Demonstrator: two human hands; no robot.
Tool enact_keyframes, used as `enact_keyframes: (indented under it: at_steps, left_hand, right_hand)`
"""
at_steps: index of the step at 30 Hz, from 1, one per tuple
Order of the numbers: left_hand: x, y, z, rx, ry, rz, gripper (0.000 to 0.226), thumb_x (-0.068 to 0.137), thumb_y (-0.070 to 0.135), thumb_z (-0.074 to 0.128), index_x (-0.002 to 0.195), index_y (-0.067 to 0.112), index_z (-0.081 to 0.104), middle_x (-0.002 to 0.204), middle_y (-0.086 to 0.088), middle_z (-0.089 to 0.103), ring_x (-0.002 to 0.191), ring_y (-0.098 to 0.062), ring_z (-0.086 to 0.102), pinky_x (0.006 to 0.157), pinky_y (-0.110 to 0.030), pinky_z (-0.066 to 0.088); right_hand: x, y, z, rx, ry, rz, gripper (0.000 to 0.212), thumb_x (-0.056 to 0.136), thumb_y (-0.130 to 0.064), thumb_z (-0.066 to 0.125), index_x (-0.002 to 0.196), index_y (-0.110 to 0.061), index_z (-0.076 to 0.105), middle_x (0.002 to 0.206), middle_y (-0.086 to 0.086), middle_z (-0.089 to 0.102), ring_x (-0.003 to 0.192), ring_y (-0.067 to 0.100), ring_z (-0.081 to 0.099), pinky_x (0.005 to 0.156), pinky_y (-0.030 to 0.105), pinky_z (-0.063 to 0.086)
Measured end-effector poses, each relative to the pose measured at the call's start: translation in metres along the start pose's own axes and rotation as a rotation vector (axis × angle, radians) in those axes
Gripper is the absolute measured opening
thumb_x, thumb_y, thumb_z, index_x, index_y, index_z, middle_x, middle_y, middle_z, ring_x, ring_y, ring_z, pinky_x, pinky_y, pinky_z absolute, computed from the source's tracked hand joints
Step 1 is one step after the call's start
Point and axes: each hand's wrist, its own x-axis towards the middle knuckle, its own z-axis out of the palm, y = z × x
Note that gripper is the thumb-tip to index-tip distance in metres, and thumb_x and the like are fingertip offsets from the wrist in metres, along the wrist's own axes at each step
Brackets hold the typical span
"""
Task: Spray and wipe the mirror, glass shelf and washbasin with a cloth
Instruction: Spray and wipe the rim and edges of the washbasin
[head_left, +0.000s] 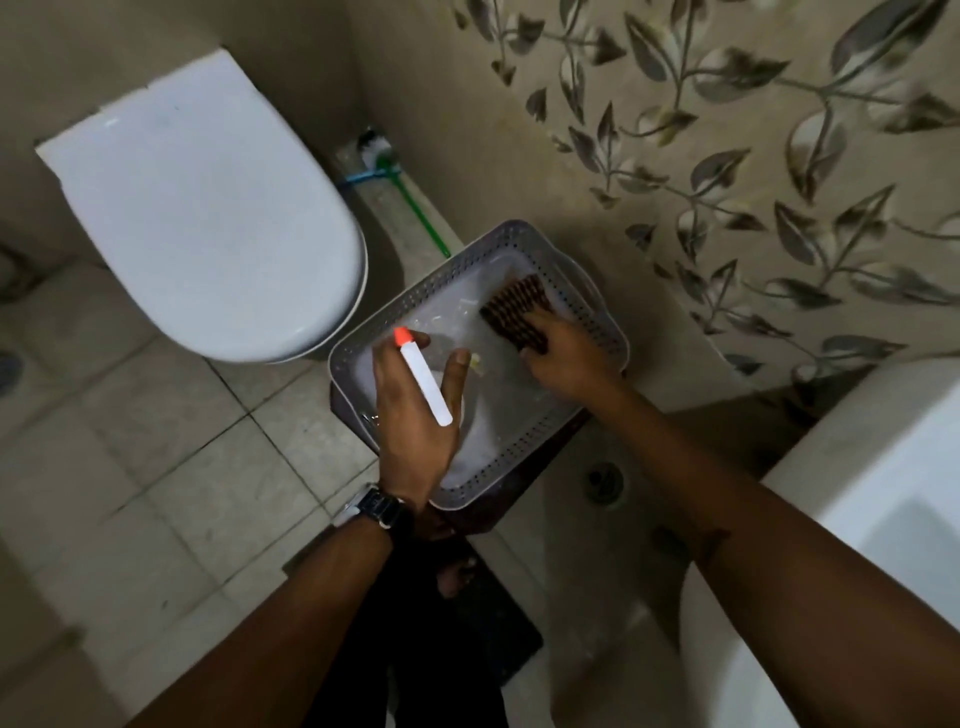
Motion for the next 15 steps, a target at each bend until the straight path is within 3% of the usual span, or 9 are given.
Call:
enact_keyframes:
  at_steps: [4,8,12,15]
  left_hand:
    - [-0.006,-0.004,0.005,0.003,0.002,-0.008,0.044,0.094,0.036,0.071,0.115,0.000,0.057,0.111,0.000,0.053,0.101,-0.002,0.045,0.095,-0.002,0.030]
    - [-0.006,-0.002,0.008,-0.003,-0.022,0.000,0.045,0.091,0.030,0.079,0.116,0.001,0.056,0.112,-0.002,0.053,0.102,-0.001,0.044,0.096,-0.004,0.032]
    - [-0.006,-0.007,0.011,0.040,-0.092,0.030,0.054,0.086,0.033,0.084,0.119,0.002,0.055,0.115,-0.010,0.056,0.108,-0.016,0.053,0.101,-0.025,0.043]
    - [-0.006,-0.020,0.008,0.035,-0.138,0.017,0.061,0.082,0.029,0.087,0.126,0.003,0.055,0.122,-0.011,0.059,0.116,-0.024,0.058,0.103,-0.036,0.048]
  right_hand:
    - [-0.012,0.002,-0.005,0.083,-0.005,0.090,0.048,0.097,-0.017,0.060,0.144,-0.015,0.052,0.149,0.009,0.052,0.137,0.029,0.049,0.115,0.038,0.040]
    - [-0.024,0.003,-0.009,0.133,0.003,0.129,0.049,0.098,-0.018,0.060,0.146,-0.012,0.050,0.153,0.010,0.048,0.141,0.027,0.045,0.114,0.031,0.034]
    - [-0.035,-0.001,-0.013,0.134,-0.007,0.152,0.046,0.101,-0.021,0.057,0.146,-0.012,0.050,0.151,0.009,0.050,0.140,0.027,0.045,0.113,0.031,0.035]
    - [-0.043,-0.006,-0.014,0.160,-0.012,0.121,0.042,0.102,-0.018,0.055,0.144,-0.011,0.052,0.150,0.009,0.051,0.138,0.026,0.046,0.104,0.023,0.034]
